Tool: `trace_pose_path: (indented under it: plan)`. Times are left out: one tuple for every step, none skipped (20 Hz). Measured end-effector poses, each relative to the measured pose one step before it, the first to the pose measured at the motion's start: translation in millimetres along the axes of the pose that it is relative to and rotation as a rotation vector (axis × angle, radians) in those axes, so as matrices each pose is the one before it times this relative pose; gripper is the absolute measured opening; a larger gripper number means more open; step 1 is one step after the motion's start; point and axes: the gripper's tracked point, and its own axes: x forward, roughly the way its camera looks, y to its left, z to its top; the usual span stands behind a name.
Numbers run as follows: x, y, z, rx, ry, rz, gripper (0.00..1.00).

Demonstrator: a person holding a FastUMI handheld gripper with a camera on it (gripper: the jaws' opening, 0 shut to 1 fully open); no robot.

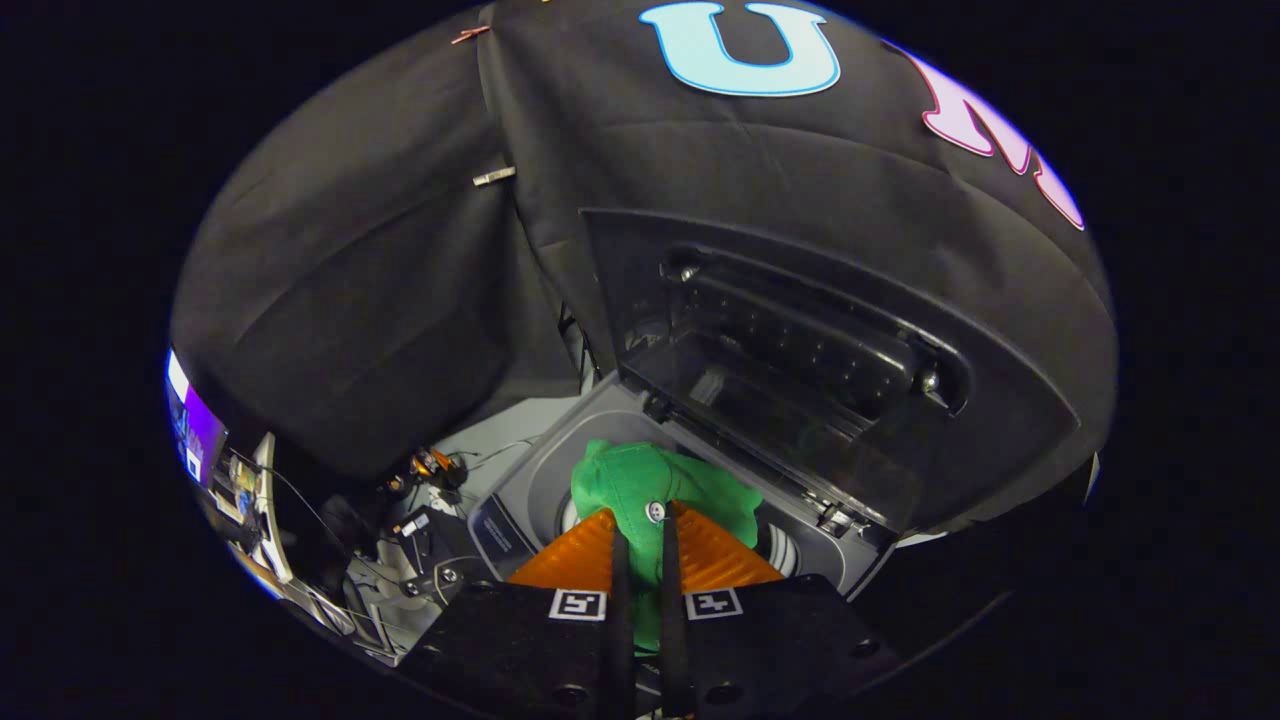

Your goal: Put the clothes into the washing machine and then close the washing machine lid.

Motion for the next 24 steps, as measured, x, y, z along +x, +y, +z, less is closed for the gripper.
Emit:
trace_pose_path:
  plan:
    - [4.12, -0.88, -3.99, 0.00939, 0.01035, 0.00831, 0.14]
    - [3.62, 1.62, 0.67, 0.01805, 0.00575, 0.01857, 0.32]
    - [0.72, 1.27, 0.54, 0.03246, -0.00024, 0.01977, 0.49]
    - [-2.78, -1.99, 1.21, 0.02584, 0.001, -0.00358, 0.66]
    - [-6.48, -0.46, 3.9, 0.02511, 0.00054, 0.01253, 0.84]
    - [1.84, -1.78, -1.59, 0.00504, 0.00539, -0.00531, 1.0]
    - [4.1, -1.58, -0.83, -0.00228, 0.00155, -0.00215, 0.99]
    - [2.62, 0.75, 0.22, -0.01101, -0.00006, 0.00041, 0.99]
    - [2.03, 1.96, -0.42, -0.01655, -0.00383, 0.00449, 1.0]
    - [0.13, 1.86, 2.14, -0.01637, -0.00744, 0.00331, 1.0]
    - [-1.41, 3.62, 2.6, -0.01382, -0.01147, 0.00545, 1.0]
    - [-1.53, 3.23, 2.9, -0.00989, -0.01441, 0.00953, 1.0]
    - [-3.03, 5.29, 5.0, -0.00806, -0.01944, 0.01553, 0.99]
    - [-1.8, 4.66, 5.06, -0.00685, -0.02166, 0.014, 1.0]
    - [-3.88, 3.78, 6.4, -0.00669, -0.02549, 0.01474, 1.0]
    - [-2.16, 3.95, 7.36, -0.00631, -0.02844, 0.01417, 1.0]
    - [-2.42, 2.66, 6.78, -0.00825, -0.03083, 0.0103, 1.0]
    - [-2.25, 0.28, 6.56, -0.01147, -0.03357, 0.00058, 1.0]
    - [-3.42, -0.16, 8.67, -0.0115, -0.03883, -0.00441, 1.0]
    - [-4.32, 1.04, 10.93, -0.01115, -0.04154, 0.00094, 1.0]
    - [-3.73, 0.53, 12.11, -0.01007, -0.04506, -0.00223, 0.99]
    - [-4.2, -0.94, 11.73, -0.00944, -0.0489, -0.00557, 0.99]
    - [-2.5, -2.54, 11.45, -0.00853, -0.05226, -0.00881, 0.99]
    - [-4.91, -2.62, 12.29, -0.00886, -0.05403, -0.01387, 0.99]
